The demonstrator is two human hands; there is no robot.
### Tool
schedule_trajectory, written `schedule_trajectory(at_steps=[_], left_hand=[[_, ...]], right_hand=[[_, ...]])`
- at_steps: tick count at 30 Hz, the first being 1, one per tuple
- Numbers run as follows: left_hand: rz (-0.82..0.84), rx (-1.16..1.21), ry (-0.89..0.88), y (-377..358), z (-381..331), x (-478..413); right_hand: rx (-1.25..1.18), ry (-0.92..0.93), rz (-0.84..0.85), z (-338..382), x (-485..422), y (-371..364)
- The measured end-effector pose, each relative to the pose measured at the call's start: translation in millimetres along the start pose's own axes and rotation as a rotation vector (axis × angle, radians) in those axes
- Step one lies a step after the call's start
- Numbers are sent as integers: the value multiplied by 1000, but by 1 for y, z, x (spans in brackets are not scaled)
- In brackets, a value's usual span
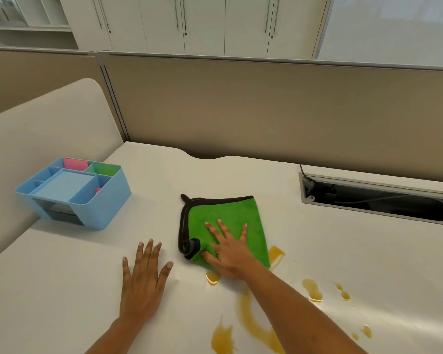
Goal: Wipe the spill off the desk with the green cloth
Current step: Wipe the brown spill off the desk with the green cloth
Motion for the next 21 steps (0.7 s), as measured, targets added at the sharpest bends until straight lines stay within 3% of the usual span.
schedule_trajectory(at_steps=[21], left_hand=[[20,-12,-2,-1,0,13]], right_hand=[[-171,-473,-241,-124,102,40]])
Point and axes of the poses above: each hand's wrist, its own x-axis away from the middle knuckle, its own y-axis out of the back of the hand, z = x × y, the point moved 4 cm from there along -x, towards the middle knuckle, and after that the axes turned 13 degrees about -x, right-handed, at the moved point
